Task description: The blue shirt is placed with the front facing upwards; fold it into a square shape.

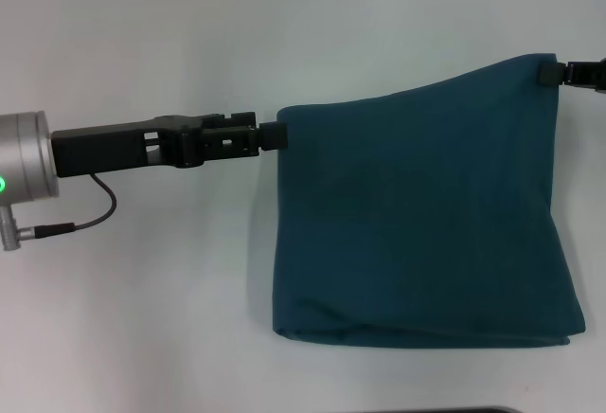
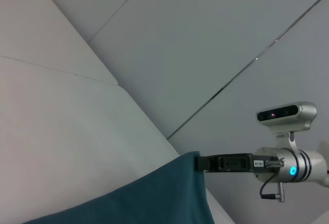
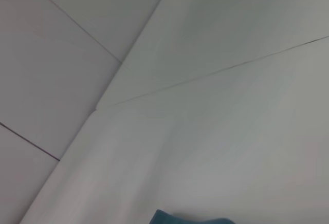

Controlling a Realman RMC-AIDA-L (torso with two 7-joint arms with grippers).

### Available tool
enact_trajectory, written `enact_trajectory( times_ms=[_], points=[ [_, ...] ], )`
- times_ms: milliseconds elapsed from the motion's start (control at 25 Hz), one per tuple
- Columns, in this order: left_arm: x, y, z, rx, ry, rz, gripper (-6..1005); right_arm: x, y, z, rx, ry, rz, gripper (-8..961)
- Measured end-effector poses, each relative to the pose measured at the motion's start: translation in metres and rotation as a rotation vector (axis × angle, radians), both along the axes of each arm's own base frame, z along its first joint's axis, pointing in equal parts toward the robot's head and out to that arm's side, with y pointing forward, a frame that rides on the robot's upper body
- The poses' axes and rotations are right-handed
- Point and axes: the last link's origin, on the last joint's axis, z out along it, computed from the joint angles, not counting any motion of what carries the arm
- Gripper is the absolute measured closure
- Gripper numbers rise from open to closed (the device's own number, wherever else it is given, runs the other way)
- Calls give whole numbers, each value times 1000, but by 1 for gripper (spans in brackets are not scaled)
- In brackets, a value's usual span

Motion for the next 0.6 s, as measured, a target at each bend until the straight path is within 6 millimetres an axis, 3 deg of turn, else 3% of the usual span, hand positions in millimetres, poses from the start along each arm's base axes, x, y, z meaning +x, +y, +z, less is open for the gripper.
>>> enact_trajectory(
  times_ms=[360,600],
  points=[
    [1,0,-3,-10,-2,1,51,2,2,-10,-12,-39,-5,827],
    [0,0,-3,-12,2,1,51,13,-3,-11,1,-60,-52,786]
  ],
)
